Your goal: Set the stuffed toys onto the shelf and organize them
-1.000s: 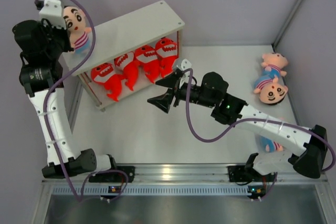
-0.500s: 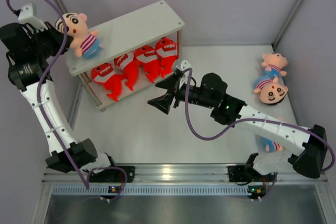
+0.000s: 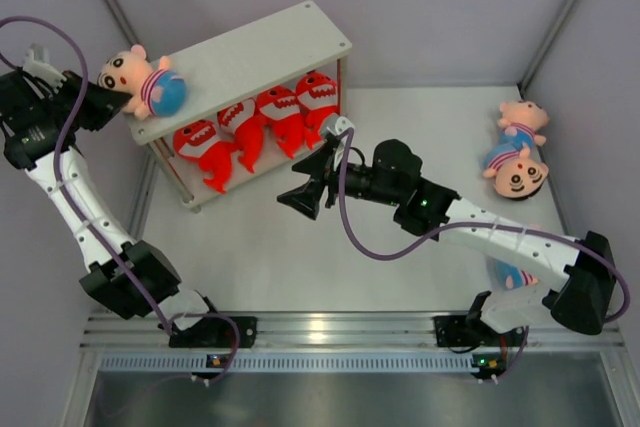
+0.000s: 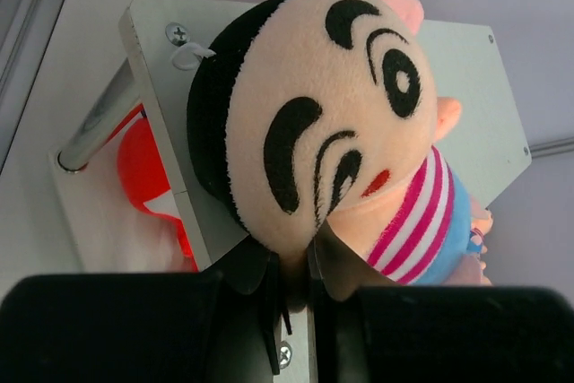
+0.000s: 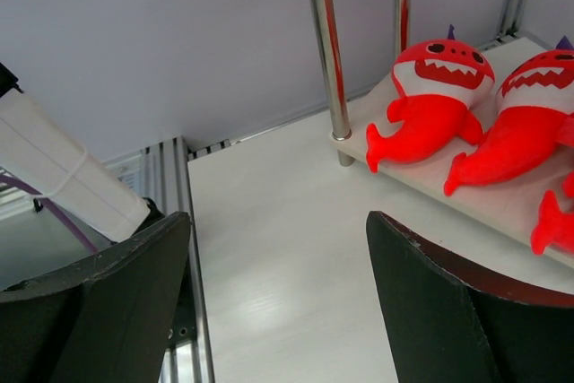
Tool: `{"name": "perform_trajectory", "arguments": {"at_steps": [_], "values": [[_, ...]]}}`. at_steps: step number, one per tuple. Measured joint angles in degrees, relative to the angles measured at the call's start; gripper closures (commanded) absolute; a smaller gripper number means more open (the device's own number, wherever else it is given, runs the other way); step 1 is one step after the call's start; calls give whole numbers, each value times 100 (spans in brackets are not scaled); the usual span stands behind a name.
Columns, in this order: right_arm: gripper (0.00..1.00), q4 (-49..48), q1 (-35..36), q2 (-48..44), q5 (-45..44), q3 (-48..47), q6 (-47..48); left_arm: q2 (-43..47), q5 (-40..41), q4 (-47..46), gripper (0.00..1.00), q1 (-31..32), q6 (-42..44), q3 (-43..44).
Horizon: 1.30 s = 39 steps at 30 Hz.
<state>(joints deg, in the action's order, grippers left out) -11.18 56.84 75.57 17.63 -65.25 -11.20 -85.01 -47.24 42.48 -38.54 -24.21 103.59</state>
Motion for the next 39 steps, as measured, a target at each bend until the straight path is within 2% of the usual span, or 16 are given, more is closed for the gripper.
{"name": "perform_trajectory", "arguments": {"at_steps": [3,6,10,14,26,35,39], "values": [[20,-2,0,9,4,0,-17,-42,42,0,77,0,55,-37],[20,-11,0,9,4,0,-46,13,127,11,73,7,186,-37],[20,-24,0,33,7,-2,-57,22,214,48,48,11,372,-37],[20,-15,0,120,28,-2,-66,22,330,103,32,11,584,-13],[20,160,0,149,-28,-83,-85,11,715,439,23,24,1106,481],[20,227,-9,146,-122,-127,-111,9,706,468,21,31,1130,909],[20,651,-111,140,-472,-212,-245,11,708,474,21,31,1141,927]]}}
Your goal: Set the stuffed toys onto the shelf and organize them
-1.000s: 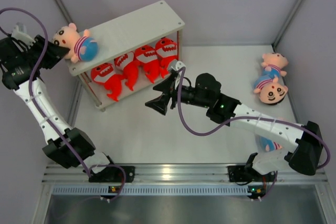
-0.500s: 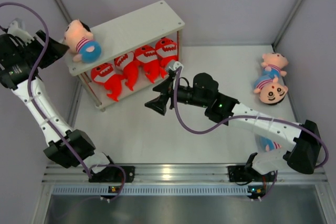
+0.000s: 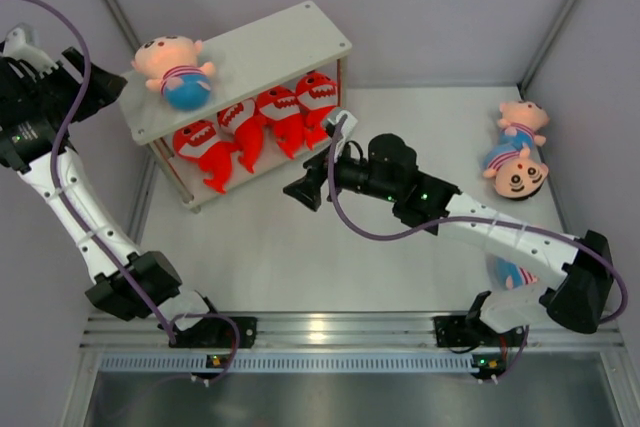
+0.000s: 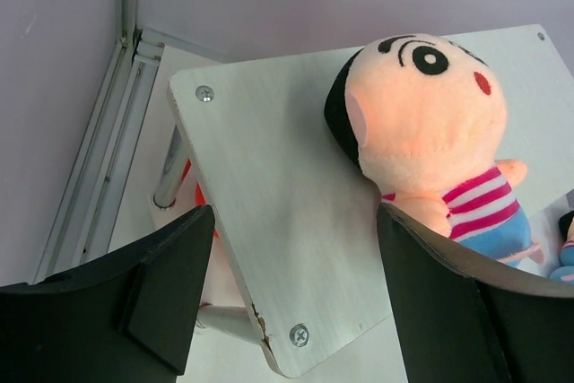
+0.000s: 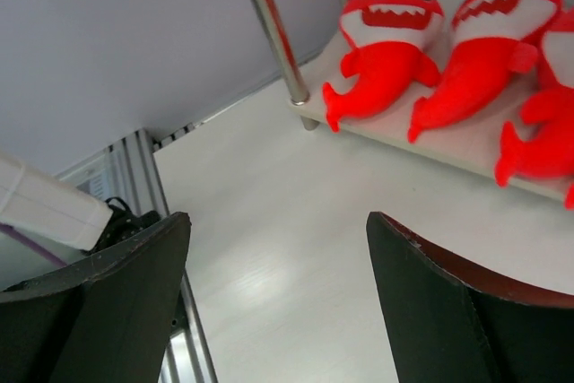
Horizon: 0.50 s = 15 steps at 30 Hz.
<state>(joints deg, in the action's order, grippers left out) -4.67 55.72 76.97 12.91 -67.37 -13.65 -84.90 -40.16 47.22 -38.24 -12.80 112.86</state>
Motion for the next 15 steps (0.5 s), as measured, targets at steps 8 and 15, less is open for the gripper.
{"name": "perform_trajectory", "arguments": {"at_steps": [8,15], "values": [[19,1329,-2085,-968,-734,509,-857,131,22,9,19,-2,264,-24],[16,2632,-4859,-1985,-1443,894,-1054,756,42,39,18,-2,535,-337]]}}
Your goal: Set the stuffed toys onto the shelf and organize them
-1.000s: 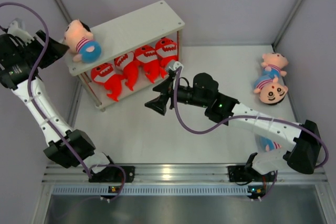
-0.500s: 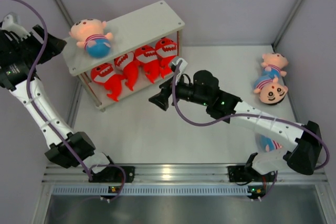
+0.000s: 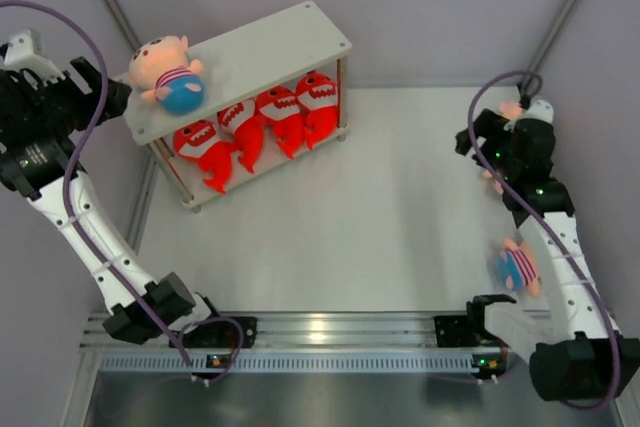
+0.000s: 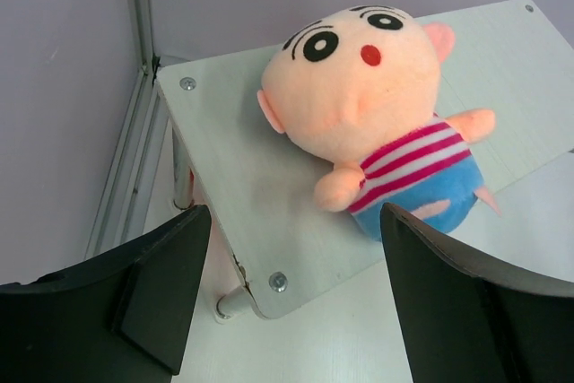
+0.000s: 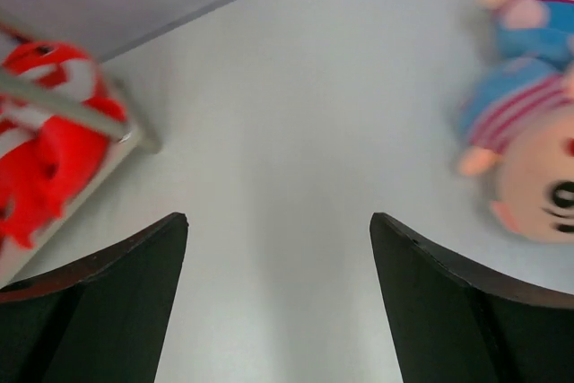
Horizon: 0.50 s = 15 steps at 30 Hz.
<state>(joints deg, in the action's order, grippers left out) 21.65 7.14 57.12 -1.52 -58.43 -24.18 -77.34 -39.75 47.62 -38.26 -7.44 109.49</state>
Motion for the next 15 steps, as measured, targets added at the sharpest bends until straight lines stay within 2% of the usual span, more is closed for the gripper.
{"name": "perform_trajectory", "arguments": {"at_steps": [5,8,15], "values": [[16,219,-2181,111,-133,597,17,313,79,20,16,2,157,-236],[16,216,-3056,680,-144,785,-9,496,179,50,15,4,267,-411],[12,-146,-3687,1869,-267,802,-352,713,214,122,15,4,494,-531]]}}
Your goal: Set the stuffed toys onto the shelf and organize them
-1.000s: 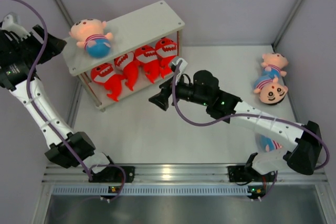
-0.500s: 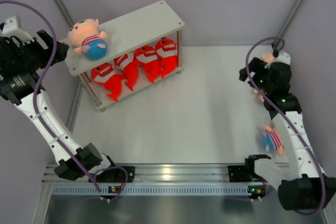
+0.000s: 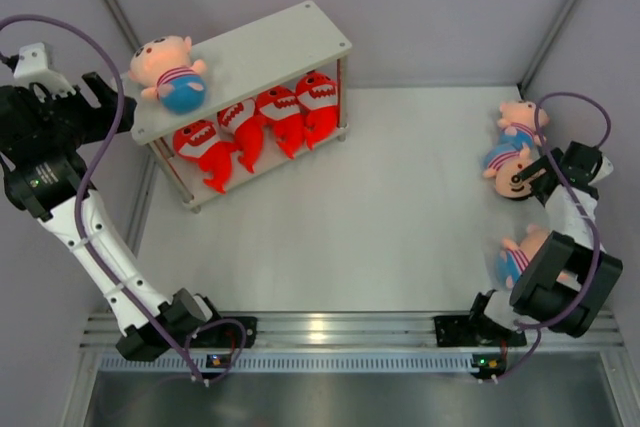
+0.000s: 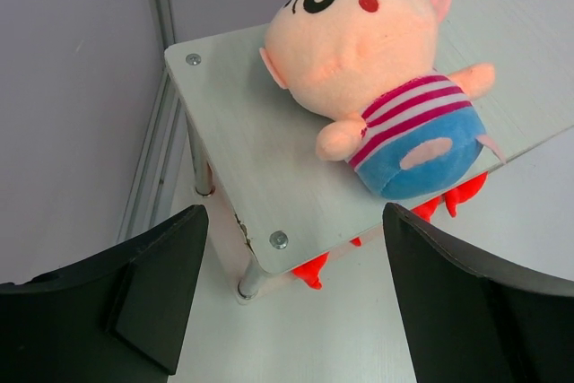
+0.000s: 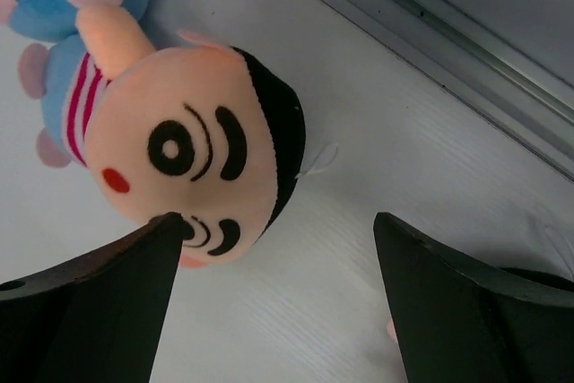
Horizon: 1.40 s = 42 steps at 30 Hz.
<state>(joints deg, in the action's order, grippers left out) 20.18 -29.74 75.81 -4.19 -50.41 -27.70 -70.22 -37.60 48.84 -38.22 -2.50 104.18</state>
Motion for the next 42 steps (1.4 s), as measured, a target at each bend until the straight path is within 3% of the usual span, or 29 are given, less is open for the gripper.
{"name": "perform_trajectory", "arguments": {"at_steps": [5,8,9,12,18,24,31,36,39,42], "values": [[19,-476,-76,916,367,-223,-55,-7,-2,52,15,0,61,0],[56,-811,-76,1279,708,-302,-50,-31,-2,63,15,0,61,0],[77,-916,-79,1325,846,-302,-42,-33,-2,72,15,0,61,0],[100,-1198,-81,1349,1123,-302,7,-33,-33,87,15,0,61,0],[100,-1456,-81,1012,1414,-72,153,-44,-149,94,16,0,26,0],[100,-1154,289,-693,1504,153,638,-44,-962,98,19,66,-212,13],[100,-608,2710,-2085,1899,-496,1781,70,-1696,98,18,391,-229,79],[100,-321,5016,-2496,2144,-1023,2778,262,-2122,85,19,721,-210,-22],[100,11,6183,-2280,2243,-1825,3340,439,-1912,70,14,1655,-61,-393],[100,267,6931,-1676,2247,-2640,3740,575,-1587,181,11,3106,181,-769]]}}
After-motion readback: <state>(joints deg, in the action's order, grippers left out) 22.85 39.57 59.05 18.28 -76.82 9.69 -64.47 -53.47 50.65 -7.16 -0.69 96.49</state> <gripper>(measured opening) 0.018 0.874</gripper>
